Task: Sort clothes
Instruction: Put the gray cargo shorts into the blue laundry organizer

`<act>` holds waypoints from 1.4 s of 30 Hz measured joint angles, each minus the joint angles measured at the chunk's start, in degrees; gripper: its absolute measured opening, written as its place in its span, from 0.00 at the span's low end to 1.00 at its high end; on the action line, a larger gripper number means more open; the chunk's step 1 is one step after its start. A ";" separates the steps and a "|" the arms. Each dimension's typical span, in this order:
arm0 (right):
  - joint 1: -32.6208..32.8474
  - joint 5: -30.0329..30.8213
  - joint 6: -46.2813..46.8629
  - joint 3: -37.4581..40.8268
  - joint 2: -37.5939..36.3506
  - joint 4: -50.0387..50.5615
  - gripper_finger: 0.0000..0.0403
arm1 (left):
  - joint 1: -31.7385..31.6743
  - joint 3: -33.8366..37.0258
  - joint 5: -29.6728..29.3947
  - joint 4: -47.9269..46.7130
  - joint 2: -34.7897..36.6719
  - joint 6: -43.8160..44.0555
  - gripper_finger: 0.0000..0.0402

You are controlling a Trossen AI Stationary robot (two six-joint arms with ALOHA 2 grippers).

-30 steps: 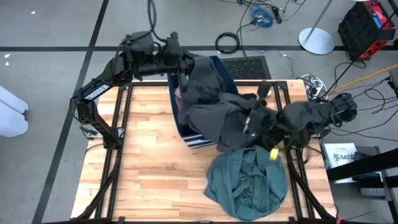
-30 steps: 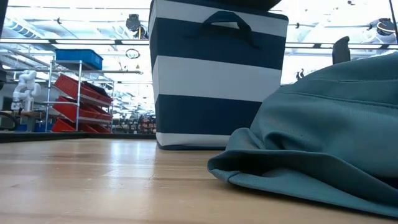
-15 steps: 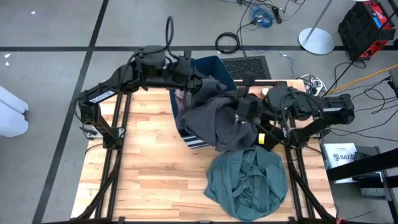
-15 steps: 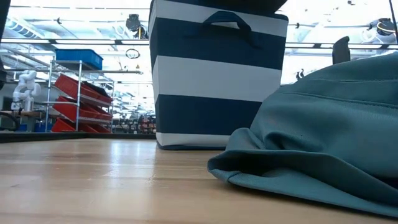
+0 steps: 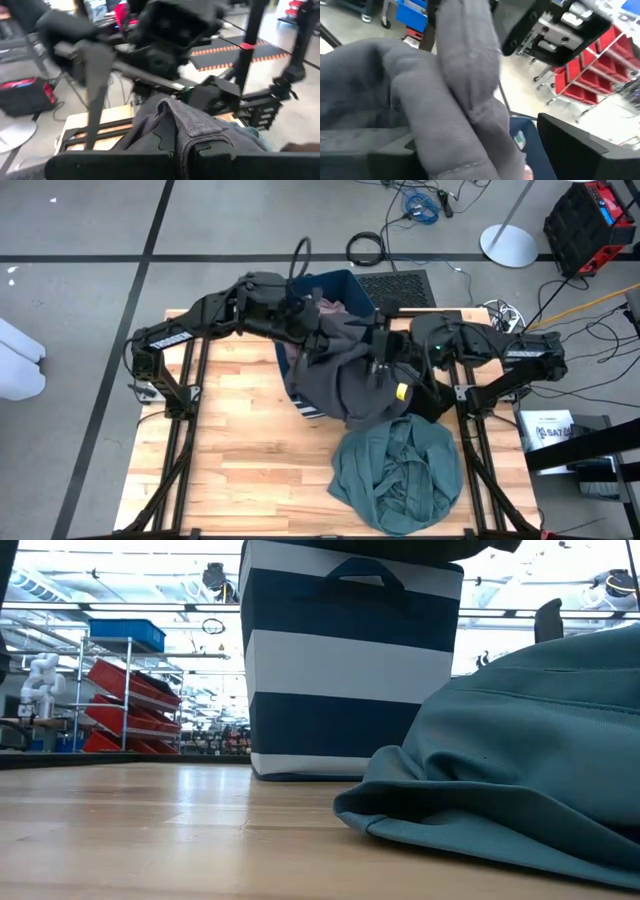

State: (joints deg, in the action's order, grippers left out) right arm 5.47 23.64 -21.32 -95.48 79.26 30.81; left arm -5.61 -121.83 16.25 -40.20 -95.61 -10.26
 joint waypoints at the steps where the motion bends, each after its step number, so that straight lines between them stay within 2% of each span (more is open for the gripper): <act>1: -0.29 -0.57 0.63 0.00 0.08 0.14 0.69 | 0.37 0.02 0.37 -0.03 0.00 -0.71 0.01; 5: -1.15 -2.34 1.02 0.00 0.24 -0.72 0.66 | 1.58 0.02 0.05 -0.11 0.00 -2.58 0.01; 7: -1.23 -2.90 0.98 0.01 0.36 -0.84 0.60 | 1.62 0.02 -1.62 -0.74 0.03 -3.50 0.01; 10: -1.30 -2.99 1.26 0.07 0.42 -0.73 0.42 | 1.62 -0.01 -5.24 -1.30 0.09 -6.19 0.04; 13: -1.28 -3.14 1.49 0.07 0.42 0.68 0.13 | 1.62 -0.01 -6.09 -1.25 0.09 -7.13 0.09; 15: -1.26 -2.98 0.91 0.07 0.42 1.24 0.06 | 1.62 -0.01 -7.48 -1.50 0.09 -7.20 0.11; 20: -1.51 -2.03 1.03 0.09 0.31 1.34 0.05 | 1.30 -0.12 -18.11 -6.00 0.13 -10.84 0.16; 28: -4.07 -1.09 2.66 0.13 -0.72 4.56 0.05 | -3.46 -0.54 -20.81 -16.52 1.30 -5.42 0.39; 30: -4.88 -1.02 3.39 0.09 -0.83 5.49 0.05 | -5.22 -0.68 -19.35 -18.86 2.51 -4.23 0.44; 31: -5.16 -0.98 3.83 0.09 -0.89 5.72 0.05 | -6.12 -0.71 -16.82 -19.35 3.27 -3.63 0.46; 35: -6.15 -0.91 5.59 -0.04 -1.17 5.13 0.05 | -9.24 -0.94 0.79 -18.02 5.11 -0.66 0.51; 36: -6.39 -0.94 5.92 -0.04 -1.16 4.98 0.05 | -9.42 -0.97 2.43 -17.56 5.14 -0.68 0.52; 42: -7.70 -1.04 7.60 -0.04 -1.09 4.42 0.05 | -7.74 -0.55 2.49 -16.19 2.94 -2.50 0.57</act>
State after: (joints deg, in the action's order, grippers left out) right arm -2.23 22.60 -13.72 -95.53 78.17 35.24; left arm -13.34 -122.39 18.74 -56.39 -92.67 -12.76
